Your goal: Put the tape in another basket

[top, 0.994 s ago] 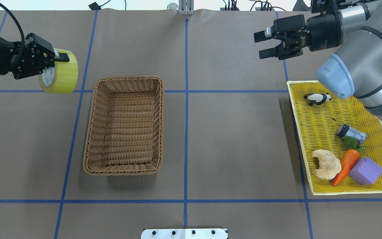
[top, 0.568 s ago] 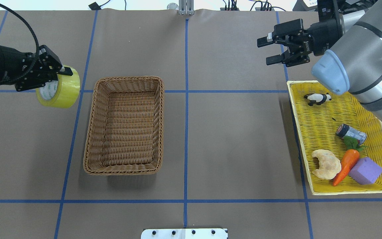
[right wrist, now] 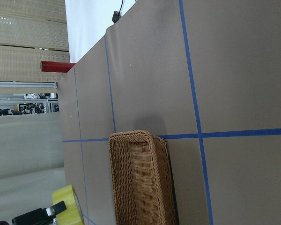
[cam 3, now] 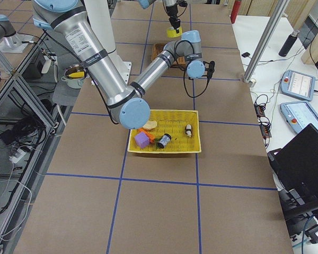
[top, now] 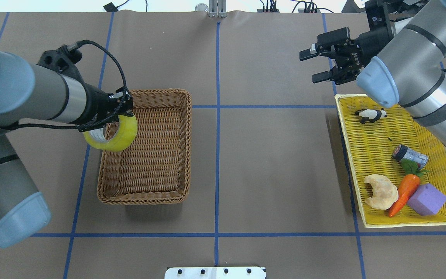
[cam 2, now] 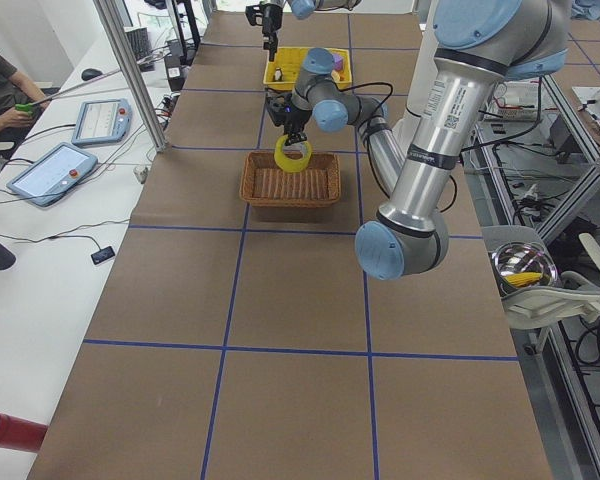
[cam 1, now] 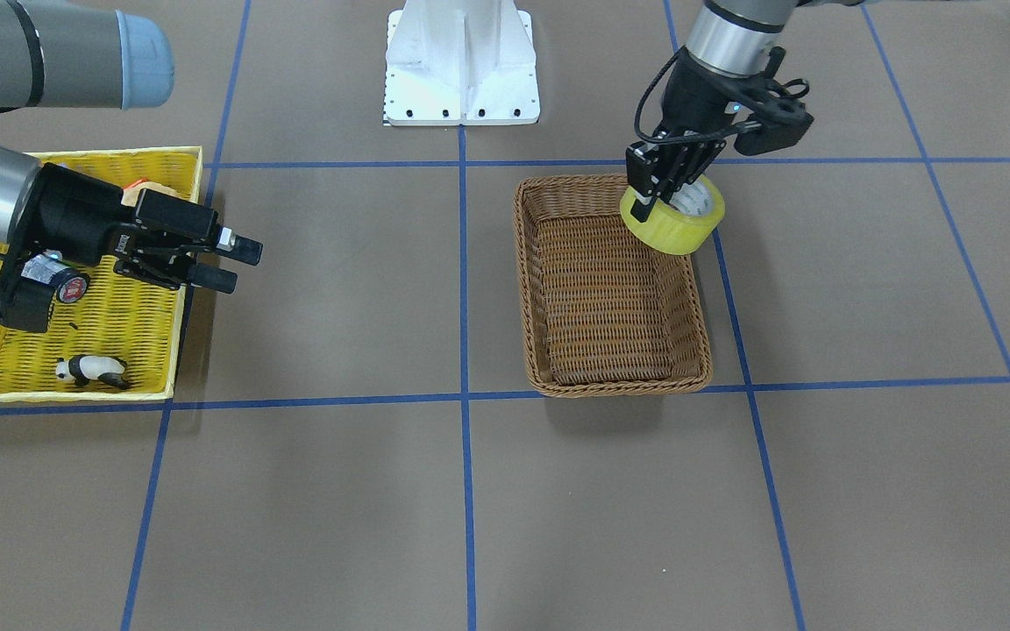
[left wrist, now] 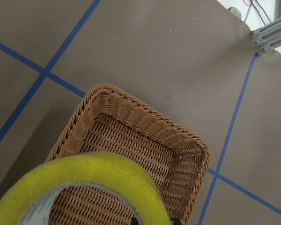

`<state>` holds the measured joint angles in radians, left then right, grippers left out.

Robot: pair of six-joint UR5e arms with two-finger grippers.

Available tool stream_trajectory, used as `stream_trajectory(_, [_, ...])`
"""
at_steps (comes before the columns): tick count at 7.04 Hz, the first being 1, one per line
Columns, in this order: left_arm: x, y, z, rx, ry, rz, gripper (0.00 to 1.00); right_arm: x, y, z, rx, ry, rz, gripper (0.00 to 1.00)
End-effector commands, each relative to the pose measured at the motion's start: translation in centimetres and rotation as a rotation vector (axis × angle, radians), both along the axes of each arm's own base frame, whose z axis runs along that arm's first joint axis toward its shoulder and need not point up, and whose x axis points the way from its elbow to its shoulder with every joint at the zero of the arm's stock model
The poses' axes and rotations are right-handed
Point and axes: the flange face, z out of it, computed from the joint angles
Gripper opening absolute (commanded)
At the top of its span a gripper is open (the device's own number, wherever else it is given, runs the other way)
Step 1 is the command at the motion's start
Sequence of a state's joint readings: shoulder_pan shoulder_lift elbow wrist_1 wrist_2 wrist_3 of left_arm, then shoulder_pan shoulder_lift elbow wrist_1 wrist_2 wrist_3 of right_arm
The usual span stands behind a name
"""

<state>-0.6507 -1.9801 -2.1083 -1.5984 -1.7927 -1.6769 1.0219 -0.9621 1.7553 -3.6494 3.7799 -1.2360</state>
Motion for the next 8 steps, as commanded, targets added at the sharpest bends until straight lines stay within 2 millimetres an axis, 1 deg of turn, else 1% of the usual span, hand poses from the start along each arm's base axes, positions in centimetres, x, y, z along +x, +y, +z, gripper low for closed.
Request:
stream_trajectory(1, [4.8,0.6,2.1,-0.020,-0.102,0.031,0.00,0.2,0.2,0.1,0.015,0.009,-0.030,0.99])
stream_trajectory(2, [5.9,0.1,3.2,-0.021,-0.133,0.049,0.00,0.3,0.2,0.1,0.010,0.008,-0.029,0.99])
stream_trajectory(3, [8.2,-0.9,3.7,-0.038,-0.156,0.061,0.00,0.2,0.2,0.0,0.010,0.007,-0.029,0.99])
stream_trajectory(4, [10.2,-2.2,2.8,-0.042,-0.163,0.061,0.00,0.2,0.2,0.1,0.008,0.008,-0.029,0.99])
stream_trajectory(5, [11.3,-2.9,3.5,-0.049,-0.186,0.066,0.00,0.0,0.3,0.1,0.008,0.007,-0.031,0.99])
stream_trajectory(6, [12.3,-3.2,4.3,-0.057,-0.203,0.076,0.00,-0.2,0.4,0.1,0.005,0.007,-0.036,0.99])
stream_trajectory(7, [13.1,-3.3,4.9,-0.062,-0.211,0.081,0.00,-0.3,0.4,-0.3,-0.039,0.001,-0.046,0.99])
stream_trajectory(8, [13.9,-3.3,5.1,-0.057,-0.197,0.091,0.02,-0.5,0.1,-1.2,-0.111,-0.027,-0.068,0.99])
